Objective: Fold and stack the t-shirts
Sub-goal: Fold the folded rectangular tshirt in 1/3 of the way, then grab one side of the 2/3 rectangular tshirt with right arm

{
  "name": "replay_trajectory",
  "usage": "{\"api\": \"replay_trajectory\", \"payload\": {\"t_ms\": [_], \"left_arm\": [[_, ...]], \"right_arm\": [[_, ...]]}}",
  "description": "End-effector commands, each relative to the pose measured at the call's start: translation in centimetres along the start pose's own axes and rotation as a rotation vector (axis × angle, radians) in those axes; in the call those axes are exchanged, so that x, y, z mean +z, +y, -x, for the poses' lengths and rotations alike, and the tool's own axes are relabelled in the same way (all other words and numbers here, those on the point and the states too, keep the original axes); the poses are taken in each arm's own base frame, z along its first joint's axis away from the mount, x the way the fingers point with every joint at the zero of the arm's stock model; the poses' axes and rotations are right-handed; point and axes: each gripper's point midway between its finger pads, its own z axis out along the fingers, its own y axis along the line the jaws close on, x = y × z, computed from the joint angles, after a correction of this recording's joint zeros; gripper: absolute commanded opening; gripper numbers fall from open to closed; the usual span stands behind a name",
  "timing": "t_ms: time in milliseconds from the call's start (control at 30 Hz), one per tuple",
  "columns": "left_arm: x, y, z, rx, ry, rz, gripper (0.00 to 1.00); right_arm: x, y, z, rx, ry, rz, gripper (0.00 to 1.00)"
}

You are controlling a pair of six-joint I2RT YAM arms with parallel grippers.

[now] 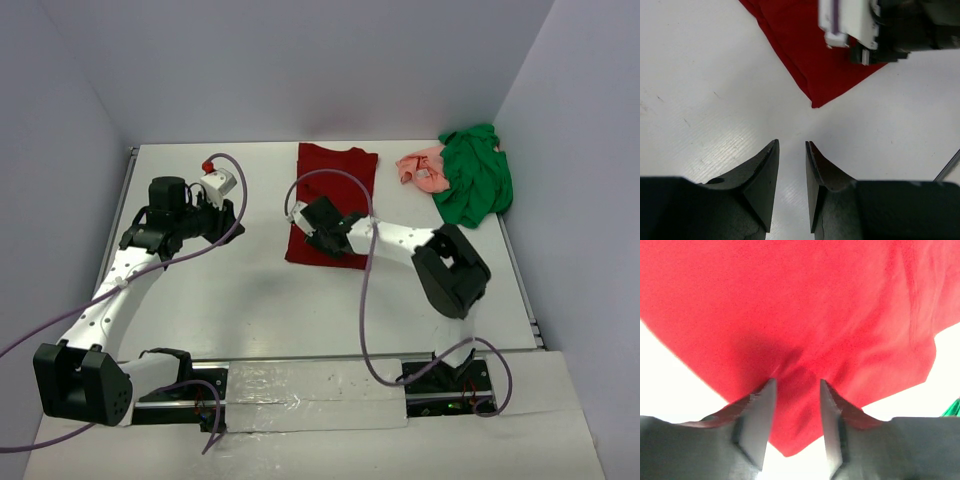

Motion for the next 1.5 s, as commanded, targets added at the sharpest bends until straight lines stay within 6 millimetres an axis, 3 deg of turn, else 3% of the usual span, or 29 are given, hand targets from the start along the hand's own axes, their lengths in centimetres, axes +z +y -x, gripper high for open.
{"api": "replay_trajectory", "payload": {"t_ms": [0,33,167,467,700,1067,1167,1233,1267,1333,1367,1467], "left_arm": [[-0.2,-0.2,0.8,0.023,-0.032,-0.014,0.37],[-0.3,-0.2,0.7,0.022,-0.031,-0.012,0.36],[-0.4,-0.2,0.9,0.024,-0.035,-0.012,0.36],[-0.9,-0.4,1.2,0.034,-0.048,-0.004,0.37],[-0.8,-0.3,1.2,0.031,-0.045,-0.007,0.37],[-1.0,-0.4,1.4,0.039,-0.055,-0.005,0.37],[-1.0,-0.4,1.4,0.041,-0.056,-0.003,0.37],[-1.0,-0.3,1.3,0.042,-0.055,-0.002,0.37],[-1.0,-0.3,1.3,0.044,-0.054,0.000,0.37],[-0.9,-0.2,1.2,0.043,-0.053,0.003,0.37],[-0.9,-0.2,1.2,0.045,-0.054,0.003,0.37],[-0.8,-0.2,1.1,0.044,-0.052,0.001,0.37]], "right_arm": [[-5.1,1.1,2.8,-0.044,-0.197,-0.006,0.50],[-5.6,0.7,3.4,-0.051,-0.229,-0.057,0.58],[-6.9,3.4,3.4,-0.151,-0.238,-0.061,0.59],[-3.6,6.6,-1.0,-0.256,-0.107,-0.036,0.60],[-1.0,6.3,-3.7,-0.329,-0.027,-0.120,0.60],[0.2,5.9,-2.8,-0.346,-0.054,-0.169,0.59],[0.9,6.0,-2.5,-0.347,-0.043,-0.160,0.55],[1.4,5.9,-2.6,-0.335,-0.029,-0.152,0.44],[1.9,6.0,-2.4,-0.333,-0.017,-0.137,0.36],[2.3,6.0,-2.6,-0.326,-0.003,-0.127,0.09],[2.4,6.0,-2.7,-0.333,0.001,-0.118,0.03],[2.4,6.2,-2.7,-0.337,-0.010,-0.100,0.00]]}}
